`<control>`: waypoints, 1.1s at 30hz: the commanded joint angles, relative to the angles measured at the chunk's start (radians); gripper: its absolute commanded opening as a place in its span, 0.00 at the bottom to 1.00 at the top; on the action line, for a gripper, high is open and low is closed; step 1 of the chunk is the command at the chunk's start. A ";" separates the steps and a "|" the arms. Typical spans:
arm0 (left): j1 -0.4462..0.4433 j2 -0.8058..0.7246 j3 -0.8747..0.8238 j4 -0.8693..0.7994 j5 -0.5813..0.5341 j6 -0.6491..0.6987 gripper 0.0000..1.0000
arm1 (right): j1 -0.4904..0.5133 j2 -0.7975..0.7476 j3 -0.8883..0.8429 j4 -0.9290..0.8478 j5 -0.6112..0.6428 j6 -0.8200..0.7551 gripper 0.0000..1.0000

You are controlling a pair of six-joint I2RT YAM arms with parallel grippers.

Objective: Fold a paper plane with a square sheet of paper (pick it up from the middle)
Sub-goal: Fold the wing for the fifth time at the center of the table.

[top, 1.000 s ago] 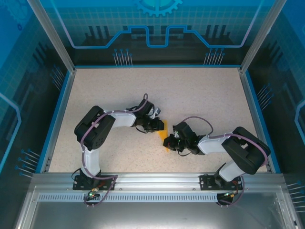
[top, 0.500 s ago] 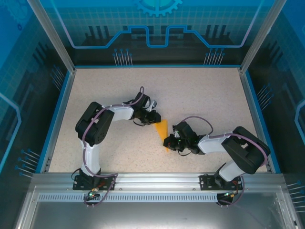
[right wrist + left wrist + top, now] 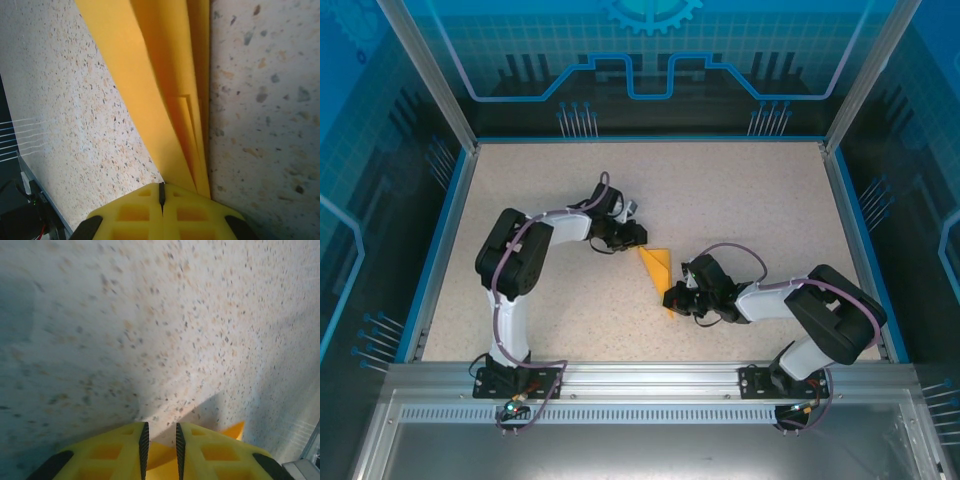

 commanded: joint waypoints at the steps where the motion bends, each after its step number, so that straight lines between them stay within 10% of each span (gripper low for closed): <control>1: 0.013 -0.040 0.035 -0.047 -0.008 0.031 0.26 | -0.001 0.052 -0.025 -0.197 0.002 -0.023 0.03; 17: -0.093 -0.304 -0.170 0.012 0.040 -0.070 0.29 | 0.002 0.049 0.006 -0.206 0.021 -0.001 0.03; 33: -0.164 -0.126 -0.218 0.132 -0.011 -0.150 0.28 | 0.008 0.046 -0.021 -0.187 0.018 0.005 0.03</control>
